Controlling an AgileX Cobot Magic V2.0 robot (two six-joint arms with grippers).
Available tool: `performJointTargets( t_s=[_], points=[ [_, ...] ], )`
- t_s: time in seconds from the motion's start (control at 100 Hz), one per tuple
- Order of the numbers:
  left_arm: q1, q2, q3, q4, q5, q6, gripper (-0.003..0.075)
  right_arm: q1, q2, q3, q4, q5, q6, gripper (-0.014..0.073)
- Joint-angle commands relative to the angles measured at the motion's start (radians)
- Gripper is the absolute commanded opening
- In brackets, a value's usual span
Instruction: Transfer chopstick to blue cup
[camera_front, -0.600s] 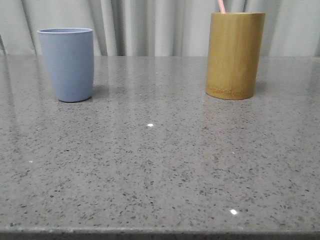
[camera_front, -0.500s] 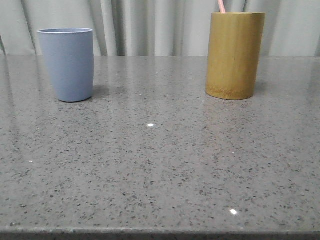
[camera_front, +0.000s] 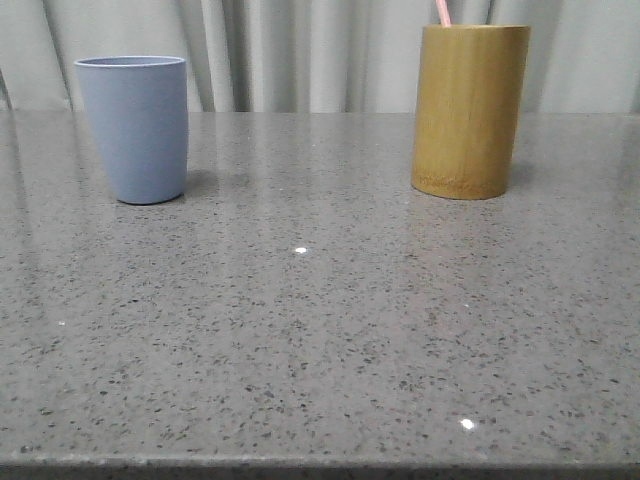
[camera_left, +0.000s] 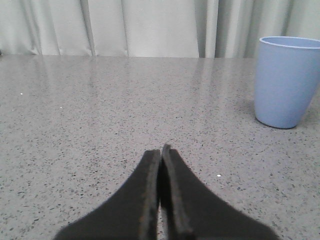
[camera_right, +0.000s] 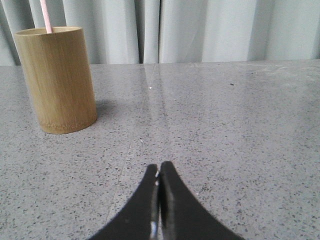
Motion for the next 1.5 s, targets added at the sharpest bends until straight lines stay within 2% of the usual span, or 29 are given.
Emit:
performJointTargets(
  t_s=[0.0,0.3,0.49,0.59,0.8,1.03,1.1,1.16,1.25,1.34,1.41,1.49],
  points=[
    [0.001,-0.034,0.008,-0.001,-0.079,-0.003,-0.0019,-0.003,-0.022,0.001,-0.009,-0.079,-0.002,-0.0105],
    [0.001,-0.034,0.008,-0.001,-0.089,-0.003,-0.0019,-0.003,-0.022,0.001,-0.009,-0.079,-0.002,-0.0105],
    [0.001,-0.034,0.008,-0.001,-0.198,-0.003,-0.0019,-0.003,-0.022,-0.003,-0.009,-0.088,0.0,-0.0105],
    [0.001,-0.034,-0.011,-0.003,-0.205,-0.003,-0.0019,-0.003,-0.012,-0.034,-0.007,-0.065,0.0,-0.0105],
    [0.001,0.01,-0.152,-0.003,-0.043,-0.003,-0.0019,-0.003,0.102,-0.201,-0.008,0.121,0.0,-0.0097],
    [0.001,0.187,-0.37,-0.007,0.081,-0.003,-0.0019,-0.003,0.323,-0.439,-0.005,0.305,0.0,-0.0097],
    [0.001,0.255,-0.434,-0.007,0.099,-0.003,-0.0018,-0.003,0.395,-0.507,-0.004,0.341,0.0,-0.0081],
    [0.001,0.315,-0.485,-0.007,0.106,-0.003,-0.0015,-0.003,0.455,-0.562,-0.002,0.36,0.0,-0.0032],
    [0.001,0.399,-0.547,-0.007,0.118,-0.003,0.0042,-0.003,0.527,-0.624,0.002,0.362,0.0,0.0097],
    [0.001,0.47,-0.598,-0.007,0.118,-0.003,0.0162,-0.003,0.593,-0.668,0.018,0.358,0.0,0.0226],
    [0.001,0.523,-0.626,-0.007,0.116,-0.003,0.0274,-0.003,0.636,-0.687,0.018,0.356,0.0,0.0285],
    [0.001,0.574,-0.649,-0.007,0.116,-0.003,0.0387,-0.003,0.678,-0.696,0.018,0.353,0.0,0.0296]
  ],
)
